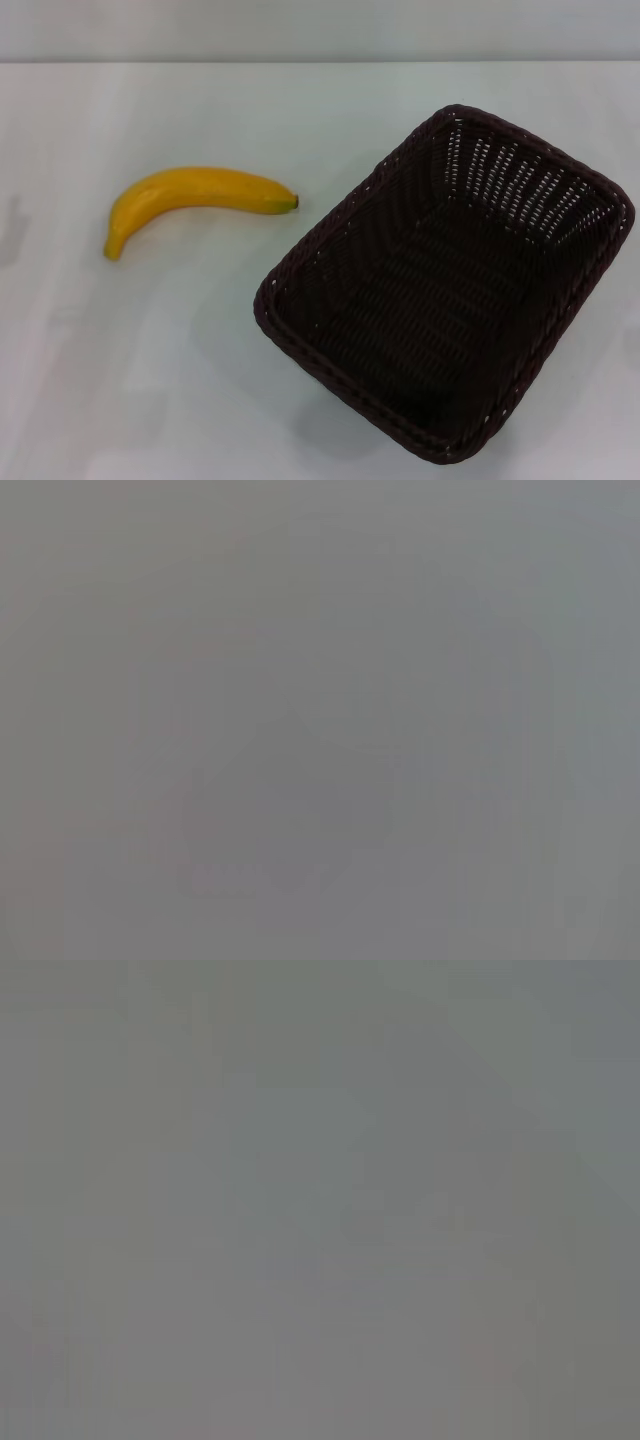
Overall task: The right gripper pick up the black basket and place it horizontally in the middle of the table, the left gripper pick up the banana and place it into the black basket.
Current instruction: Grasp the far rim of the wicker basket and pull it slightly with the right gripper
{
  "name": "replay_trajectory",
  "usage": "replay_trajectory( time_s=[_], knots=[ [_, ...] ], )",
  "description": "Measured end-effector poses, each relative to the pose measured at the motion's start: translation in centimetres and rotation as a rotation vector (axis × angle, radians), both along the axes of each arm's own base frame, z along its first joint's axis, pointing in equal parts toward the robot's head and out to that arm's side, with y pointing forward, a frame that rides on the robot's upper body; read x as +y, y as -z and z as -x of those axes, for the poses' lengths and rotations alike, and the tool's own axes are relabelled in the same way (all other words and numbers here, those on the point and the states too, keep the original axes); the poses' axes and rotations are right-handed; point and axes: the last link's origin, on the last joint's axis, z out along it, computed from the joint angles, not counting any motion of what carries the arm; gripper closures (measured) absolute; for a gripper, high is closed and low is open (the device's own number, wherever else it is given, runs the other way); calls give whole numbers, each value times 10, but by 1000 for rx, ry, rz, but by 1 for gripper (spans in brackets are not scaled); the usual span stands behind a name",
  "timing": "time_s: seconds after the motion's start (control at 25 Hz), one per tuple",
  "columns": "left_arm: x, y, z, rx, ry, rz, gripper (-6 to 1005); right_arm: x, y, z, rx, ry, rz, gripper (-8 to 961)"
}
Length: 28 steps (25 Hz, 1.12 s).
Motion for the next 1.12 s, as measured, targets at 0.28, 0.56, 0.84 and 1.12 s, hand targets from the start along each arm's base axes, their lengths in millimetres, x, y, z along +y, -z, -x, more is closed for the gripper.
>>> replay_trajectory(
  time_s=[0.28,0.56,0.84,1.12],
  knots=[
    [-1,0,0,-13,12,10,119,-3,-1,-1,-2,2,-5,85],
    [-4,-1,1,-23,18,9,119,-9,-3,-2,-2,0,-25,84],
    [-11,0,5,-25,-1,11,120,-9,-3,1,-6,-20,-31,84],
    [-11,-1,6,-18,-4,8,120,-7,-3,4,-3,-37,-30,84]
  ],
)
